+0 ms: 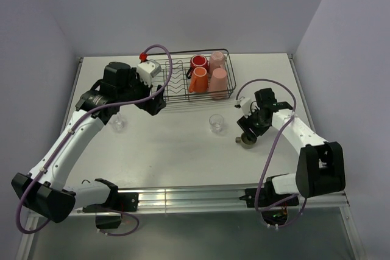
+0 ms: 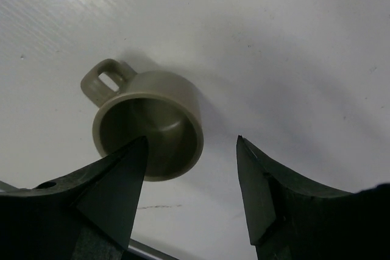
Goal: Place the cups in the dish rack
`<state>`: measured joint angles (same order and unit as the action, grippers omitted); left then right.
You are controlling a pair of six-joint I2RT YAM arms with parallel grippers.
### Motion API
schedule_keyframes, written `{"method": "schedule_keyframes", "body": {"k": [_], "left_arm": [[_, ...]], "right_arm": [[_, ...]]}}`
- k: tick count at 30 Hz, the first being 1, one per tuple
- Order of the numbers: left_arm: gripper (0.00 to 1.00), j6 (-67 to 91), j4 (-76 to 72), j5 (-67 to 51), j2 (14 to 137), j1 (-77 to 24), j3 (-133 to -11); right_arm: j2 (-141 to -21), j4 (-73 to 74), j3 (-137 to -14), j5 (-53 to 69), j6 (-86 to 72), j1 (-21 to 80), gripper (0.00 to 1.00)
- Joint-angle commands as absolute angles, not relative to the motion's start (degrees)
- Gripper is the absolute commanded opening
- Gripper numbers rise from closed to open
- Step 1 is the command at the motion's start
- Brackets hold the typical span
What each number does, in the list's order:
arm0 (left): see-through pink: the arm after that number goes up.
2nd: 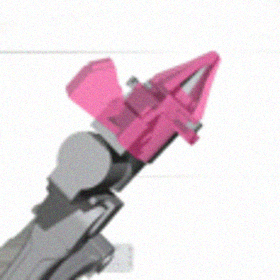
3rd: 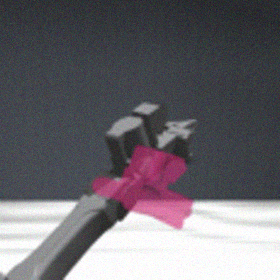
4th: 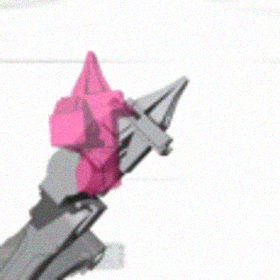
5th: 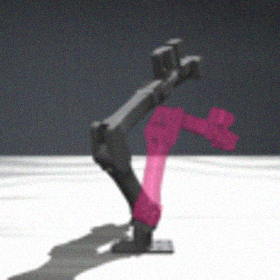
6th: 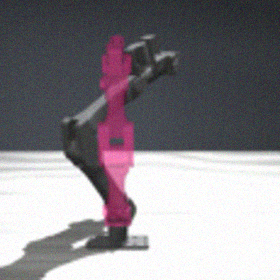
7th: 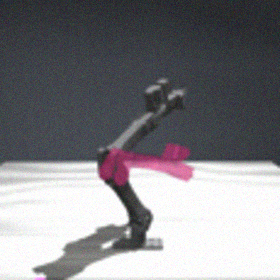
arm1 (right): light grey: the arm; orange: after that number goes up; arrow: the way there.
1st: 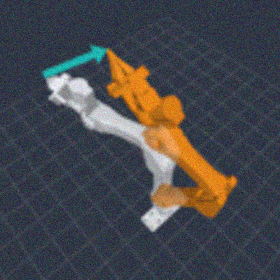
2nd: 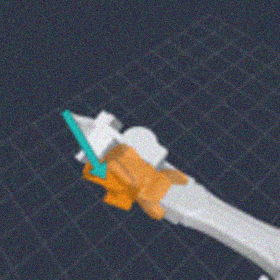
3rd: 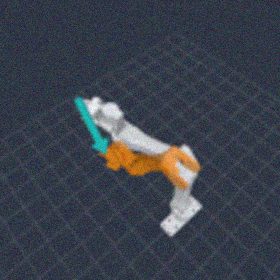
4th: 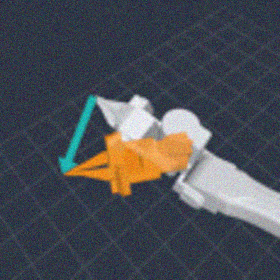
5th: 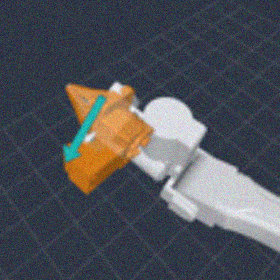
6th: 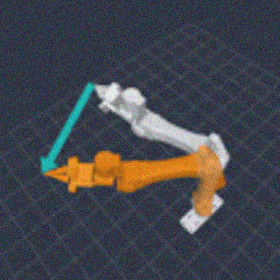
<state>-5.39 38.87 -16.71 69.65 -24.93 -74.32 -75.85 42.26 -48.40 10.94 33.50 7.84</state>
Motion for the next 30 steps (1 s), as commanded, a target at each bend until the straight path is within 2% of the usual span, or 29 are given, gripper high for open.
{"method": "schedule_keyframes", "body": {"k": [1, 4, 10, 20, 30], "left_arm": [[0.94, -6.4, 38.7, -18.2, 69.2, -24.7, -76.3], [0.94, -6.2, 38.9, -18.0, 69.2, -24.7, -76.1], [0.94, -5.5, 38.3, -16.6, 68.4, -24.7, -75.0], [0.94, -2.5, 37.4, -13.6, 68.2, -24.7, -75.1], [0.99, 4.2, 39.3, -22.3, 70.2, -24.7, -81.2]], "right_arm": [[-77.9, 36.9, -47.6, 9.8, 34.3, 7.3, 0.67], [-79.2, 35.3, -46.8, 9.7, 34.8, 7.4, 0.62], [-80.2, 33.8, -45.4, 10.5, 36.7, 7.4, 0.44], [-72.2, 32.4, -46.0, 13.2, 37.8, 7.3, 0.00], [-57.9, 19.2, -55.8, 16.3, 30.9, 8.0, 0.00]]}}
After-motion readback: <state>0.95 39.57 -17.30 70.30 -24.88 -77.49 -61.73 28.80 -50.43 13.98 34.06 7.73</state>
